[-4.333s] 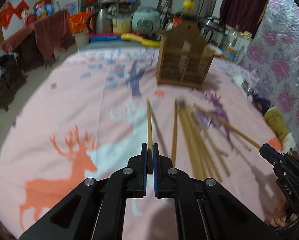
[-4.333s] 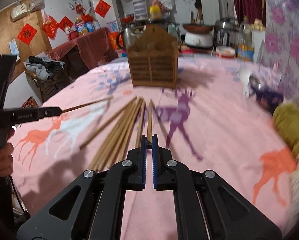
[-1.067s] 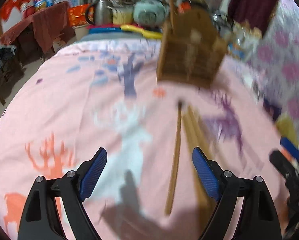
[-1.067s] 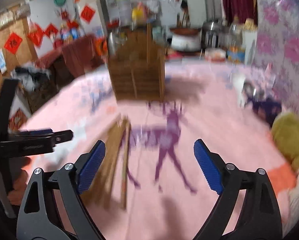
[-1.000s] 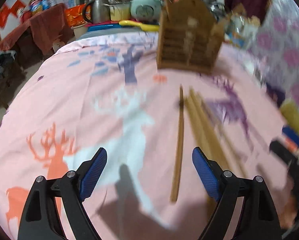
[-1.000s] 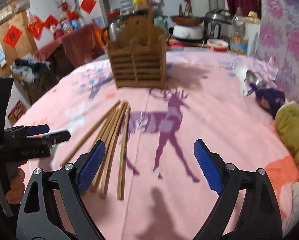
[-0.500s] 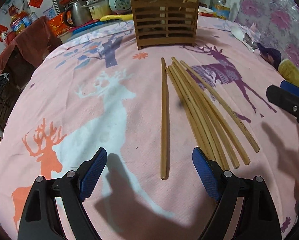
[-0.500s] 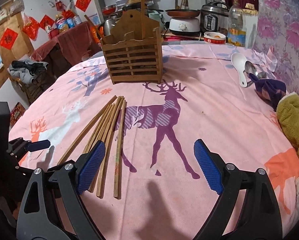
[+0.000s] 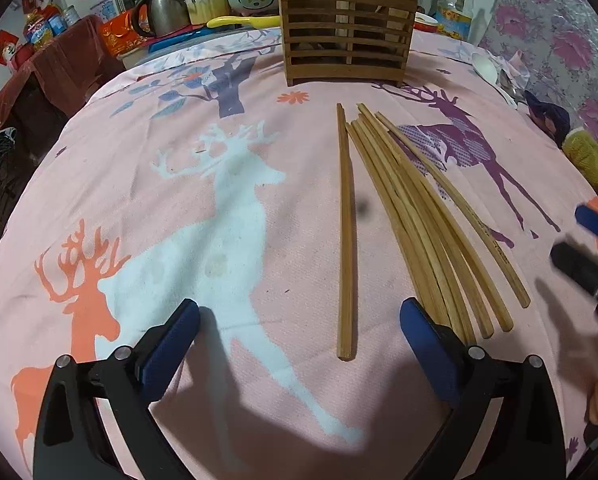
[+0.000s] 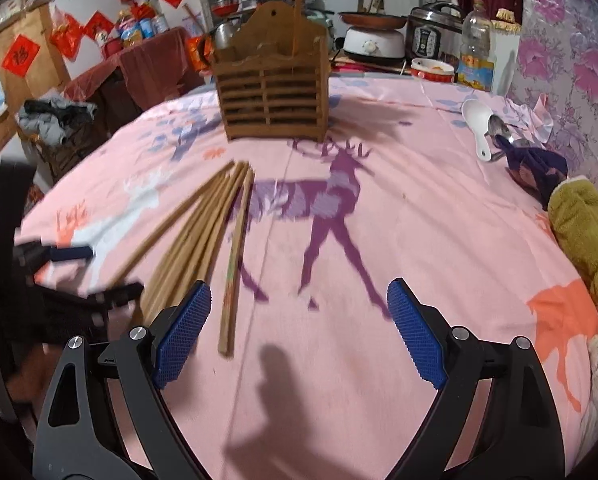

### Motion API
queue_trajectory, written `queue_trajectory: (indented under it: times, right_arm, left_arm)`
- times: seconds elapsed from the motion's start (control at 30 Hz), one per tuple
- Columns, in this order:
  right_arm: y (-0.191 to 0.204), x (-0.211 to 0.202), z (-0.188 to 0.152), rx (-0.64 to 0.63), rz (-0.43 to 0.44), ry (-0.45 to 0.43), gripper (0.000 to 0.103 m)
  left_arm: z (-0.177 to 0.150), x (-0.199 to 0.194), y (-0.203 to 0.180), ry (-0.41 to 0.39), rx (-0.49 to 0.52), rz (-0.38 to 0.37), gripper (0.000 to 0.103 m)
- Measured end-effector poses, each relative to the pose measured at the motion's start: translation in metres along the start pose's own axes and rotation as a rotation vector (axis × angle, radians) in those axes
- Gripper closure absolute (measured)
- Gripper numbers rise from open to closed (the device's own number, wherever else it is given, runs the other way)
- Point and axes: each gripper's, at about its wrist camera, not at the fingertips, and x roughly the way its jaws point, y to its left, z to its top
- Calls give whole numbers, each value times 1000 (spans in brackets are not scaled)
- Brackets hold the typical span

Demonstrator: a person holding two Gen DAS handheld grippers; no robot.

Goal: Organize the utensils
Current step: 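Withdraw both open grippers back to the chopstick pile, then close the right gripper on a chopstick while the left gripper grasps another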

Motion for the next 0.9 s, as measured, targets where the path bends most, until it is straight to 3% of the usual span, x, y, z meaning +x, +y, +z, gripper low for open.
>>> queue_trajectory:
  times: [0.17,0.43,0.57,0.67,0.8,0.9]
  right_arm:
    - [9,2,-6,-50,35,25,28]
    - [29,9,-13,-148,66,74,56]
    - [33,16,-14,-166,81,112,63]
    - [32,18,-14,-156,89,125,65]
    - [23,18,-13,-110,81,122,86]
    - [17,19,-12,-76,86,123,89]
  left_arm:
    - [0,-1,4,-1,-25,14,5]
    - [-1,0,4,-6,-30,39,4]
    - [-2,0,6,-12,-33,34,4]
    - [-3,0,6,-15,-34,33,4]
    - [-3,0,6,-13,-34,31,4]
    - [-2,0,7,-9,-34,28,4]
